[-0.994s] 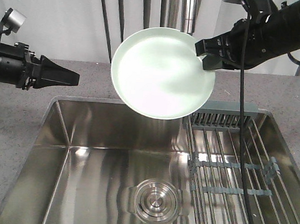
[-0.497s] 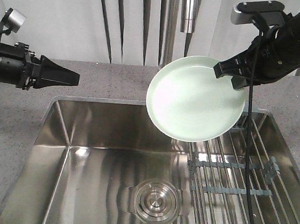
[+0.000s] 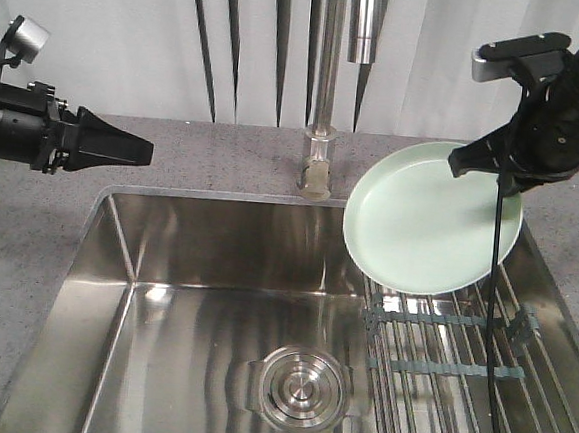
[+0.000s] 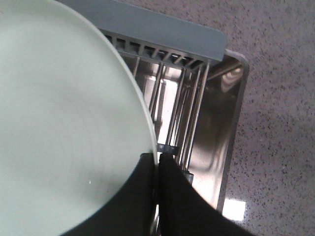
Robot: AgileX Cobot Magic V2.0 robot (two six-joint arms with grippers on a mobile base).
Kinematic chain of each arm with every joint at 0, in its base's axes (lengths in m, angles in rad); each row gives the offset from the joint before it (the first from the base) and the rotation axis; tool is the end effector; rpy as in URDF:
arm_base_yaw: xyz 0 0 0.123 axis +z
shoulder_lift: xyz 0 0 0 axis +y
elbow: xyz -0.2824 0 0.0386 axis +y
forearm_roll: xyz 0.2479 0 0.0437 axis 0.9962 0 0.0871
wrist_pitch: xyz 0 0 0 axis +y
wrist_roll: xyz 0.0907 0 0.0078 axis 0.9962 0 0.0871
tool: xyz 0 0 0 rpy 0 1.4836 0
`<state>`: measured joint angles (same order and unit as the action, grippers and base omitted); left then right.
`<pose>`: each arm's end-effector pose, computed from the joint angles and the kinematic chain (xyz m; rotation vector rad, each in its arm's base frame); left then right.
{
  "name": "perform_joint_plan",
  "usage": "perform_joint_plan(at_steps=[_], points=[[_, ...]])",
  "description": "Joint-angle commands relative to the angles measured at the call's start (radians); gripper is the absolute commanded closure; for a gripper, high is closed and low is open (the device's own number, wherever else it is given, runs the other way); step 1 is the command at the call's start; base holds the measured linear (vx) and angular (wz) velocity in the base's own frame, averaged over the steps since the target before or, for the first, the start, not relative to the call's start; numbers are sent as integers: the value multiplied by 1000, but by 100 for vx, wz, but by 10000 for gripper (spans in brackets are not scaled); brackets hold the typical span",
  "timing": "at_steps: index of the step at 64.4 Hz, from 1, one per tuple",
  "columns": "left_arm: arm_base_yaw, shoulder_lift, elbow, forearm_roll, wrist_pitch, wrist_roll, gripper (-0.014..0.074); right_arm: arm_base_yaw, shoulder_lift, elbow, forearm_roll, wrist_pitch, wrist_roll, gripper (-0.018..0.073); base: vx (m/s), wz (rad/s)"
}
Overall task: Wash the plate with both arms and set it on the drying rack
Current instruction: 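Lower the plate with the right gripper onto the grey drying rack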
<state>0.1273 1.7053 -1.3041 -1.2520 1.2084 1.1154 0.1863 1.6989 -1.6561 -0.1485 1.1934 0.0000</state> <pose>0.3512 -0.0366 0.3058 0.5551 2.0988 -1.1413 0.3571 0.0546 0.3490 -0.2855 2.6897 -0.1482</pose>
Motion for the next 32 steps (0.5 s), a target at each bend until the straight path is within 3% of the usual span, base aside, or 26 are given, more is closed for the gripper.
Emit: perform_joint_plan(at_steps=[1,17,32], points=[[1,-49,-20,-80,43,-2,134,-45,-13,1,-23,-31,20,563,0,0],[1,-49,-20,-80,43,-2,134,-138,14,112,-23,-162,88,554,0,0],[1,-49,-20,-80,43,-2,134,-150,14,194,-8,-244,81,550,0,0]])
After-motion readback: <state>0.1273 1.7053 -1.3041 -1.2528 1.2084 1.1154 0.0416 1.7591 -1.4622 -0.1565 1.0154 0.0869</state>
